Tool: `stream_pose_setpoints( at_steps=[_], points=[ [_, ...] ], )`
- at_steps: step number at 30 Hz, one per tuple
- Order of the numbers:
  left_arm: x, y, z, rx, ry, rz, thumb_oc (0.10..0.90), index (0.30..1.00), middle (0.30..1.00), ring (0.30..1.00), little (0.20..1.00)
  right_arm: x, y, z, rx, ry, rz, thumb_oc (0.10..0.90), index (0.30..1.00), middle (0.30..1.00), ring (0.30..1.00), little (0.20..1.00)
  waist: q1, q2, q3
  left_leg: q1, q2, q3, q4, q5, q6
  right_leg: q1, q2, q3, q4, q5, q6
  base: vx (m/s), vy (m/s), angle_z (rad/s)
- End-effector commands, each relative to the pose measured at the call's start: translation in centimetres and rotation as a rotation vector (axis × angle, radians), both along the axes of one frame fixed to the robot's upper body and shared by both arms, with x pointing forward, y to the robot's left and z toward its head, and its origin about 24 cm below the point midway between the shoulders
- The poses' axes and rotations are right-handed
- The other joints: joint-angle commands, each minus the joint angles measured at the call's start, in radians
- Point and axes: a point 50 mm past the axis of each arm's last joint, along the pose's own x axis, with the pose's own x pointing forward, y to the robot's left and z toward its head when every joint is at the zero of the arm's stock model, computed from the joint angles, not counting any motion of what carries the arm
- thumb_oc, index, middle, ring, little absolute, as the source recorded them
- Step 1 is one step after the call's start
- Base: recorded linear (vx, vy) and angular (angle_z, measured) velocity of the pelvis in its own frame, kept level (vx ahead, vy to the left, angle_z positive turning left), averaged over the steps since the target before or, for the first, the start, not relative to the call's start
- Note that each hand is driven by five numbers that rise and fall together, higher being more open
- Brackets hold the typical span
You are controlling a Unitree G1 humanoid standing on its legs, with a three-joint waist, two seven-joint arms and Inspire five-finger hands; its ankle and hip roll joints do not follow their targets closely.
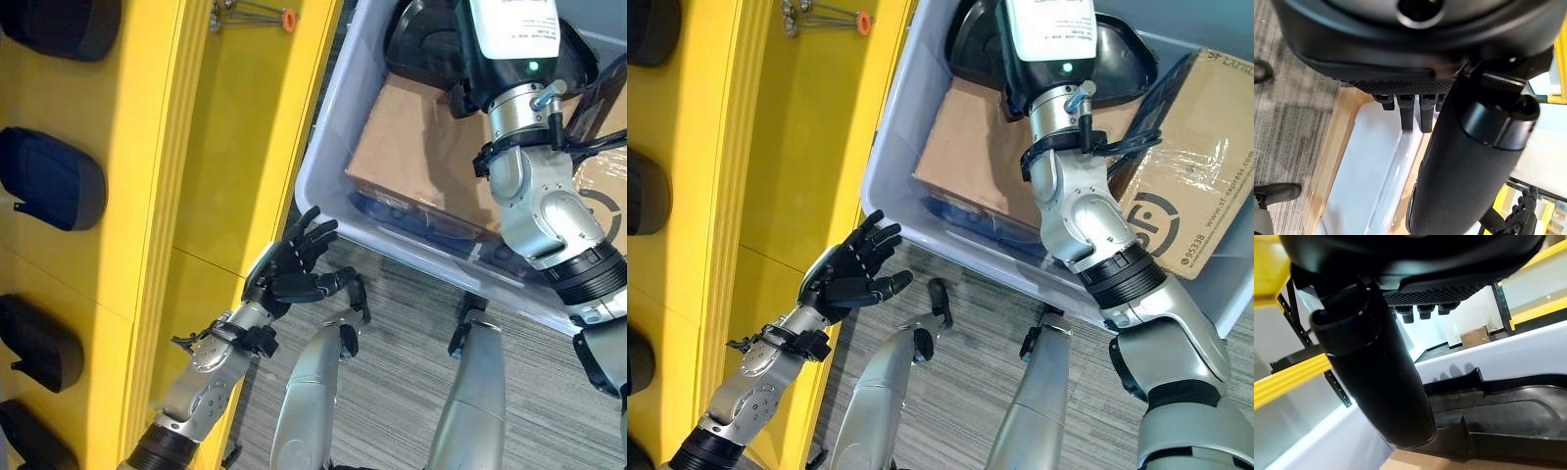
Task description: Move parts from the plastic box to the shelf.
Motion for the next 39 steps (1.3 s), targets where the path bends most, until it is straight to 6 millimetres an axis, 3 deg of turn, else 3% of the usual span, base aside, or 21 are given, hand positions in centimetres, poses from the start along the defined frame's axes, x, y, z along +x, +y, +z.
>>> stream_pose_setpoints(
  at_steps=[1,15,33,39],
  points=[
    [-2.3,0.5,-1.2,0.022,0.049,-0.025,0.900,1.000,1.000,1.000,1.000,-3.2,2.1,7.4,-0.086,-0.322,0.063,0.900,1.000,1.000,1.000,1.000,0.007,0.104,0.030,-0.019,-0.038,-0.107,-0.001,-0.065,-0.034,0.008,0.067,-0.038,0.178,-0.234,-0.054,0.02,-0.043,0.04],
    [-2.6,1.1,-1.9,0.046,0.032,-0.018,0.900,1.000,1.000,1.000,1.000,-2.6,-0.8,7.7,0.035,-0.314,-0.003,0.900,1.000,1.000,1.000,1.000,0.018,0.094,0.030,-0.155,-0.023,-0.136,0.112,-0.107,-0.017,-0.111,0.066,-0.018,0.283,-0.270,-0.069,-0.01,-0.031,0.05],
    [-2.3,1.9,-2.0,0.034,-0.017,0.019,0.900,1.000,1.000,1.000,1.000,-1.2,-2.4,6.1,0.204,-0.235,-0.049,0.900,1.000,1.000,1.000,1.000,0.002,0.097,0.030,-0.196,-0.002,-0.142,0.133,-0.107,-0.024,-0.168,0.079,0.014,0.306,-0.273,-0.077,-0.03,-0.001,-0.02],
    [-2.1,2.0,-1.9,0.042,-0.023,0.018,0.900,1.000,1.000,1.000,1.000,-0.5,-3.4,6.6,0.227,-0.190,-0.085,0.900,1.000,1.000,1.000,1.000,0.007,0.097,0.030,-0.202,-0.004,-0.150,0.145,-0.113,-0.027,-0.173,0.077,0.012,0.321,-0.279,-0.079,0.00,-0.012,0.00]
  ],
)
